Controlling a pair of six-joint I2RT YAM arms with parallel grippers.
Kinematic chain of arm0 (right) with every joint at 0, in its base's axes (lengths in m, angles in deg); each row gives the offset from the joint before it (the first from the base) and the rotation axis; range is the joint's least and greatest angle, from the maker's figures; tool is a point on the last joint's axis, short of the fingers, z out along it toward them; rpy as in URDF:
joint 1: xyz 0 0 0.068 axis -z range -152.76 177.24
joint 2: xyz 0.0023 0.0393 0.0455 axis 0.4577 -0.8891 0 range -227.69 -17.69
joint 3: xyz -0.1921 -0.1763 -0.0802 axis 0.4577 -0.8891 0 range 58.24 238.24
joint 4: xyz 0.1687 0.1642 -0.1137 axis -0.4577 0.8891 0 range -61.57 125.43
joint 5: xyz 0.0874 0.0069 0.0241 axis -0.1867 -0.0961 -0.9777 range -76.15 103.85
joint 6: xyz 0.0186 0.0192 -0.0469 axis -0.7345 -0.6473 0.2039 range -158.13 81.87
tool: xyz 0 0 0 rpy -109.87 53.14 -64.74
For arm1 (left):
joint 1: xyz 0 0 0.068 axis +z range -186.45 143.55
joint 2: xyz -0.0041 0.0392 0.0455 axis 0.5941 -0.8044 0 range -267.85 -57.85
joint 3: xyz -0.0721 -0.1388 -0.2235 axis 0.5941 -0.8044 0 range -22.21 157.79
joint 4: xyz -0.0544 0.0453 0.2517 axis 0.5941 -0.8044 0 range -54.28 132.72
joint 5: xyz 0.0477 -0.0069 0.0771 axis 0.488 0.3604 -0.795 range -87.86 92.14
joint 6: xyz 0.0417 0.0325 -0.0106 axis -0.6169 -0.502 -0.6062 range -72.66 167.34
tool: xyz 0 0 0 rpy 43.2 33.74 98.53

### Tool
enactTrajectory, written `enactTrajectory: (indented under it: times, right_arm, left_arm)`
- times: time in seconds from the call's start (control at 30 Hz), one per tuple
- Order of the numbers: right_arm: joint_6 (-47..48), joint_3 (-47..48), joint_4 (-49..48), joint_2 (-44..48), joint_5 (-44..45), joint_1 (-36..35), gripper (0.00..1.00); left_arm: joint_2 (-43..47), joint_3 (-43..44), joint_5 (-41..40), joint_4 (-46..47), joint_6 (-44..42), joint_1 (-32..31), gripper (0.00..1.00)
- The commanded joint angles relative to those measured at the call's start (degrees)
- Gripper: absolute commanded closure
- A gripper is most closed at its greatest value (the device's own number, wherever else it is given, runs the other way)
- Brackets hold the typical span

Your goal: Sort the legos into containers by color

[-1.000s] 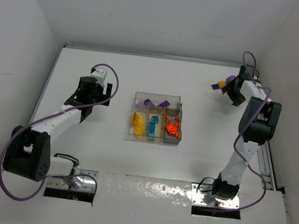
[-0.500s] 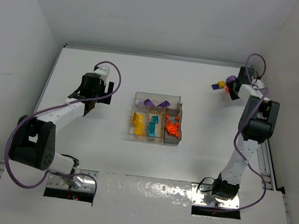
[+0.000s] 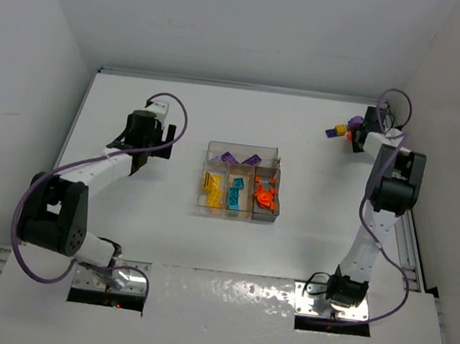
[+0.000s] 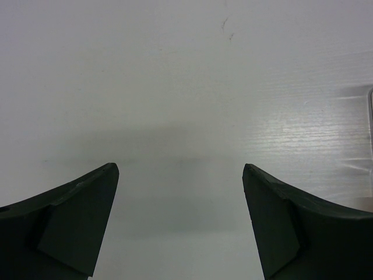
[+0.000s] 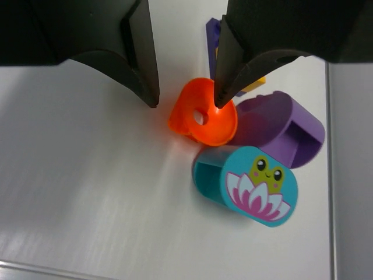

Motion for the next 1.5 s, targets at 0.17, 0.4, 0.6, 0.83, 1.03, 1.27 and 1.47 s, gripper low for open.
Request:
enactTrajectory:
  times: [0.17,0.4,0.6,0.83,1.03,1.27,1.47]
  right_arm:
    - [-4.0,4.0,-2.0,-3.4,2.2,0.1,0.62]
    - [-4.0,2.2,-2.3,-2.6,2.1,0.2,1.00]
    - [7.9,-6.0,-7.6,6.0,1.1,-0.4,1.00]
    - [32.1,-19.9,-11.6,23.9,1.2,-5.7,1.00]
    - [45.2,-26.8,-9.5,36.8,-12.6,-9.4,1.00]
    - [64.4,-22.6,8.8,42.8,-20.1,-27.1,1.00]
    - [63.1,-24.1,14.3,45.0,-18.9,-35.6,1.00]
  left_arm:
    - [0.4,2.5,-0.4,0.4,-0.4,0.6,0.14]
    - [0.4,2.7,-0.4,0.7,-0.5,0.6,0.14]
    - [0.8,2.5,-0.2,1.1,-0.5,0.6,0.14]
    - [2.1,1.4,-0.1,1.9,-0.6,0.6,0.14]
    - [3.6,-0.3,2.0,4.7,-0.3,0.7,0.14]
    - [7.4,-3.5,3.3,7.2,1.6,0.7,0.14]
    - [10.6,-6.0,4.3,7.5,2.6,0.7,0.14]
